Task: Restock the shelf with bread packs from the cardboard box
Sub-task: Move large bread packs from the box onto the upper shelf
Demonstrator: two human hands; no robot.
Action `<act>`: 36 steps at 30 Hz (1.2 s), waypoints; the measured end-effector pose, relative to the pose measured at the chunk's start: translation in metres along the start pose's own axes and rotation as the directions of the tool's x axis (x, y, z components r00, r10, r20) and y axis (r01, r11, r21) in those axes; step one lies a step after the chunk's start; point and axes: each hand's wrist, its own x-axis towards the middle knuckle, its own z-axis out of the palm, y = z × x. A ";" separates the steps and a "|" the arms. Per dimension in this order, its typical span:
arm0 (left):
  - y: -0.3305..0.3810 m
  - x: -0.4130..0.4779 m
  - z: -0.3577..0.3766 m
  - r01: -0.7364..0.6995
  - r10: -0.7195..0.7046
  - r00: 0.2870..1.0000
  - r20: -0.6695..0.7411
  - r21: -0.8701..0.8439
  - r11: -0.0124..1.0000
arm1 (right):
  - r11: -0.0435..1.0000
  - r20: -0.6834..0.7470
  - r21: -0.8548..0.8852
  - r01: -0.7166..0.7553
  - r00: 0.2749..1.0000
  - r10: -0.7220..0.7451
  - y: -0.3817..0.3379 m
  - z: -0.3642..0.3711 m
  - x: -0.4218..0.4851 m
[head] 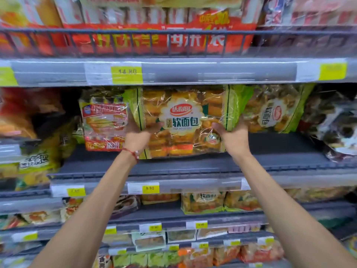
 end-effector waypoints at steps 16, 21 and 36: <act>-0.013 0.010 0.032 -0.098 0.127 0.977 -0.172 0.168 0.981 | 0.997 0.120 -0.073 -0.020 0.992 0.029 0.033 0.017 0.025; -0.010 -0.013 0.034 -0.133 0.189 0.951 -0.245 0.227 0.965 | 0.991 0.014 -0.097 -0.094 0.995 0.096 0.033 0.009 0.006; -0.004 -0.160 0.014 -0.115 0.113 0.993 0.027 0.092 0.989 | 0.982 -0.008 -0.164 -0.098 0.995 0.098 0.009 -0.020 -0.157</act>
